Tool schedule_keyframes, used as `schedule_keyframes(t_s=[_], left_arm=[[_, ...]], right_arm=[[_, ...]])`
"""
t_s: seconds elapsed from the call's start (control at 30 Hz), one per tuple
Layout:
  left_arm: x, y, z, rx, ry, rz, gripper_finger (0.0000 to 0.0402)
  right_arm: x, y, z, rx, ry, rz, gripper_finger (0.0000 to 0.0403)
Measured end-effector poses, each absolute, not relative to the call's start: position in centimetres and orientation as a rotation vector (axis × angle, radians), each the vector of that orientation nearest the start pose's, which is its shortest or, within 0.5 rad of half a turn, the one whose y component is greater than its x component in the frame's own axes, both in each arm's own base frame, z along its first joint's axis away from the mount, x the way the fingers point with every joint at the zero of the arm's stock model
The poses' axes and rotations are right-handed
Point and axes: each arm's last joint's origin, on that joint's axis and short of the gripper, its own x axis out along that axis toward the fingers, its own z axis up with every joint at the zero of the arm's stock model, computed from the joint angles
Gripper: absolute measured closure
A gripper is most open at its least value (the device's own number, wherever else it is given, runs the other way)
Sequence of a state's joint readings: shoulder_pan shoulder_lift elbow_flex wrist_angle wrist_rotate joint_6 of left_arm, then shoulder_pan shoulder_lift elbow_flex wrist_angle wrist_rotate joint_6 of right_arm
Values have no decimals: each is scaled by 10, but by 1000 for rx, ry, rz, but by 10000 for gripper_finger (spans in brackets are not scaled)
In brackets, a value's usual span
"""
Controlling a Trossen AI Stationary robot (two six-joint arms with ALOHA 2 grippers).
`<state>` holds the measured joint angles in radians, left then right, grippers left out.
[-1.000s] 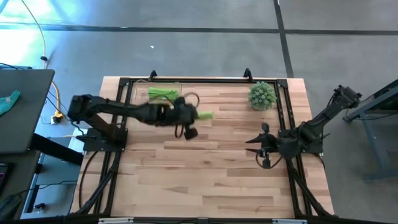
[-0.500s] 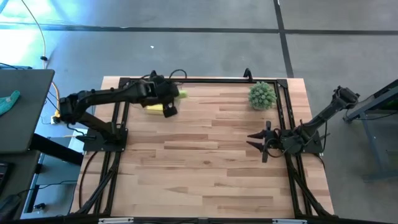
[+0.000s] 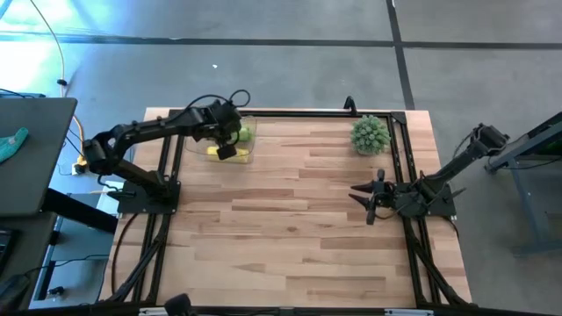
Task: Roll microfiber towels into tight, uniform cylinder then place into a basket
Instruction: Put the light green microfiber cloth into the transparent bin
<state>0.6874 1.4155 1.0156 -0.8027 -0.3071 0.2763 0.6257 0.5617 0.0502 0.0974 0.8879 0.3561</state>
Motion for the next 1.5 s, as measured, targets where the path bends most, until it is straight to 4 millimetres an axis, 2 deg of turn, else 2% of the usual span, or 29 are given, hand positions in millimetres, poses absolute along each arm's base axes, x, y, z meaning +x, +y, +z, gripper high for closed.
schedule_keyframes(t_s=[0.13, 0.27, 0.43, 0.57, 0.8, 1.07, 1.3, 1.5], left_arm=[[197, 172, 219, 9, 1304, 564, 390], [198, 173, 208, 64, 1237, 441, 390], [194, 181, 201, 148, 1204, 421, 390], [185, 184, 193, 118, 1218, 419, 390], [180, 189, 193, 97, 1178, 350, 386], [177, 193, 193, 114, 1179, 360, 357], [177, 193, 193, 142, 1184, 338, 358], [168, 201, 194, 179, 1250, 429, 359]], right_arm=[[110, 49, 142, -28, 268, -318, 284], [110, 48, 141, -26, 271, -314, 284], [110, 48, 141, 23, 264, -320, 284], [110, 48, 141, 17, 265, -319, 284], [110, 49, 141, 16, 266, -317, 284], [110, 49, 141, 16, 266, -317, 284], [110, 49, 141, 17, 266, -316, 284], [110, 49, 141, 17, 266, -316, 284]])
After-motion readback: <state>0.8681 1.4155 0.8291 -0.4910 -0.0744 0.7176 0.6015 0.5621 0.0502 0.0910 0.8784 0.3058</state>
